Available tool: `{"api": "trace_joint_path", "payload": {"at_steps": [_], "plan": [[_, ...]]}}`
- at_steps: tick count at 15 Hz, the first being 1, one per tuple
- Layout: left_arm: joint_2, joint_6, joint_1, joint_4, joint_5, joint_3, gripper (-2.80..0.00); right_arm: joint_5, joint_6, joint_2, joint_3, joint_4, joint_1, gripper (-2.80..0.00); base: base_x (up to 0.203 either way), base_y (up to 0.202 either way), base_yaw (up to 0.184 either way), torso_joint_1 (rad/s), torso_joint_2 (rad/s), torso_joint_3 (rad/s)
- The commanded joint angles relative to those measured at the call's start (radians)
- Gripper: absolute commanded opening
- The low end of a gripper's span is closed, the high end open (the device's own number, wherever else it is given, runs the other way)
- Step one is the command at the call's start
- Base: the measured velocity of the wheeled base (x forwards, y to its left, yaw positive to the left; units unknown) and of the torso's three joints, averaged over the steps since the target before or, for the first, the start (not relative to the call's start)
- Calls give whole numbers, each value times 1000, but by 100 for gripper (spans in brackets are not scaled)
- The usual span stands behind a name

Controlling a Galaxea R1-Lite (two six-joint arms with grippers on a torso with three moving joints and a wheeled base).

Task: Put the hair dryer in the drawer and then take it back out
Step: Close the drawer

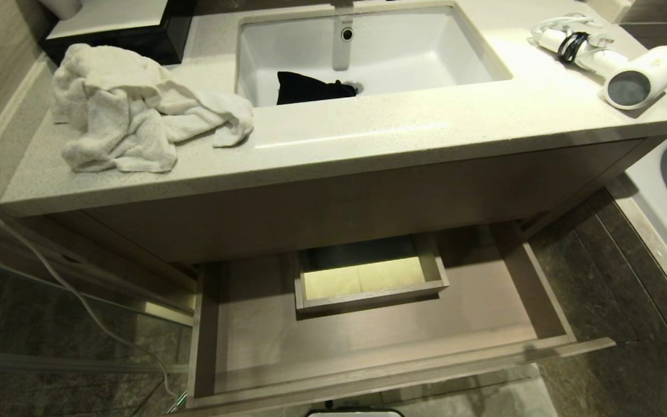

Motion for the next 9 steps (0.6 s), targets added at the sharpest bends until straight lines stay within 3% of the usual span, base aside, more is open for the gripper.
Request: {"api": "trace_joint_path", "payload": {"at_steps": [1,9], "plan": [[0,0,0,0,0,2,-280,2,-3,-29,40,1,0,-280,0,0,0,-186,394,193],[0,0,0,0,0,2,-280,2,-5,-2,83,-36,3,-280,0,0,0,-252,522,270]]}}
